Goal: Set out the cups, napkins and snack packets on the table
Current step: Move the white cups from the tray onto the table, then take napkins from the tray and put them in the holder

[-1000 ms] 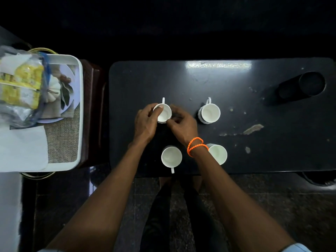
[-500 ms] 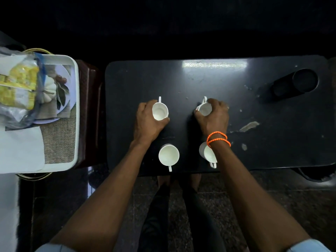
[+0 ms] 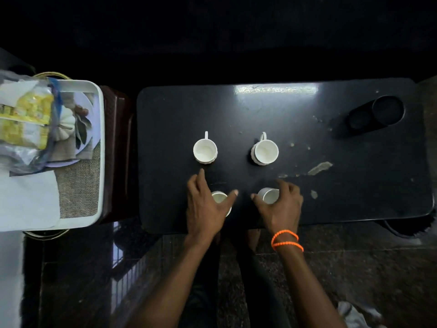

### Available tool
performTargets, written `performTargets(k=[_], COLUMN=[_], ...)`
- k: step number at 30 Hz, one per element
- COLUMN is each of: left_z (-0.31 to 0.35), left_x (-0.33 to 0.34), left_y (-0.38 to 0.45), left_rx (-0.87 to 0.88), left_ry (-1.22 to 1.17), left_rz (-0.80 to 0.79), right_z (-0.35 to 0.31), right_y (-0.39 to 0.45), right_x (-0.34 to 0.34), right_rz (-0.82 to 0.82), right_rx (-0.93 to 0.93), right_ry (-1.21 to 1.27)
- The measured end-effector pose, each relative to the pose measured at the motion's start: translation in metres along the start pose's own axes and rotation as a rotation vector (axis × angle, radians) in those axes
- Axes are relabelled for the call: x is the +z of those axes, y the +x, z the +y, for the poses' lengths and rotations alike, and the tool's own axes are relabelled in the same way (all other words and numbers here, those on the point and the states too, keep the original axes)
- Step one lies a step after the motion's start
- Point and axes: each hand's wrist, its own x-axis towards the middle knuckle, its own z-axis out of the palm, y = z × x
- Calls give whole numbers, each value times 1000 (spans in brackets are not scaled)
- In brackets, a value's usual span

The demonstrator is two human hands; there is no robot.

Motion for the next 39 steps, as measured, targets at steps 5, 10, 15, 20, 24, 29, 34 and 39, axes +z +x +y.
performTargets(k=[5, 10, 15, 20, 24, 29, 34, 39], left_z=[-5, 1, -1, -2, -7, -25, -65, -121], left_x=[11, 10, 7, -1, -27, -85, -147, -207], left_y=[-8, -10, -9, -10, -4, 18, 39, 48], left_rx=[-43, -51, -37, -48, -71, -161, -171, -217], left_ry=[109, 126, 115, 45, -88, -298, -361, -427], left_rz=[-116, -106, -94, -88, 11, 198, 436, 726], right_z=[11, 14, 14, -11, -55, -126, -207, -292], right_y=[-10, -11, -10, -14, -17, -28, -57, -104], right_x=[9, 12, 12, 5, 9, 35, 87, 154], right_rz=[-3, 16, -30, 123, 161, 52, -111, -364], right_rx=[13, -14, 6, -34, -217, -450, -700, -844], right_ry=[53, 82, 13, -91, -57, 45, 210, 281])
